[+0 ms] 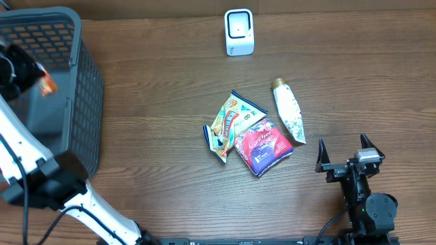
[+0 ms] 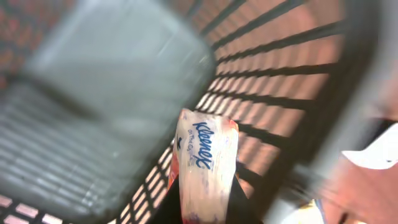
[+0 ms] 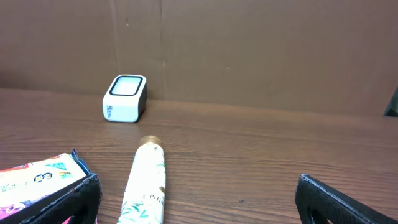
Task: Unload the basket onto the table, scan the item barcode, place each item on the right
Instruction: 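Reach the left gripper into the basket and grasp the white tissue pack, then carry the tissue pack toward the scanner and drop it on table, then move the left gripper back up over the basket, then reach the right gripper down to the white floral bottle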
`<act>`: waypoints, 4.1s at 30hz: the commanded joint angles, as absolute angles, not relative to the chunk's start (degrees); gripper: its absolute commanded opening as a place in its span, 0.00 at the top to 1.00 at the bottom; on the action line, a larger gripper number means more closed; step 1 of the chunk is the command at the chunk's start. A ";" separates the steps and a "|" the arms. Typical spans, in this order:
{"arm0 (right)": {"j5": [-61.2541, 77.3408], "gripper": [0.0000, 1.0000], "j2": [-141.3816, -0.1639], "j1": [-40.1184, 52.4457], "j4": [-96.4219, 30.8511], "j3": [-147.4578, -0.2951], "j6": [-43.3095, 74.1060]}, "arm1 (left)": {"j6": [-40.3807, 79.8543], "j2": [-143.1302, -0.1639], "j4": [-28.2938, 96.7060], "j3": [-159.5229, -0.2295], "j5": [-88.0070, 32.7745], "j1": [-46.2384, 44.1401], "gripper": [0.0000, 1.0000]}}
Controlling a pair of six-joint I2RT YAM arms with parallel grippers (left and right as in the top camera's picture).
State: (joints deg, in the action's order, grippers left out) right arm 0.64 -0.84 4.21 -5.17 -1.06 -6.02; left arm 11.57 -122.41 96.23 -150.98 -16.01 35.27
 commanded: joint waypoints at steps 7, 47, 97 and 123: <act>0.25 0.00 -0.16 4.49 -4.82 -0.49 -6.04 | 10.26 -106.37 96.82 -155.74 -19.07 22.92 0.96; 0.25 0.00 -0.16 4.49 -4.82 -0.47 -6.04 | 31.90 -103.81 70.30 -82.43 7.86 -27.42 0.60; 26.13 0.00 -19.99 4.38 -15.33 -37.43 -15.53 | 30.24 -85.62 96.79 -132.86 4.86 8.32 0.00; 21.85 0.00 -83.61 8.58 -37.39 -71.05 15.09 | 30.24 -85.62 96.79 -132.86 4.86 8.32 0.00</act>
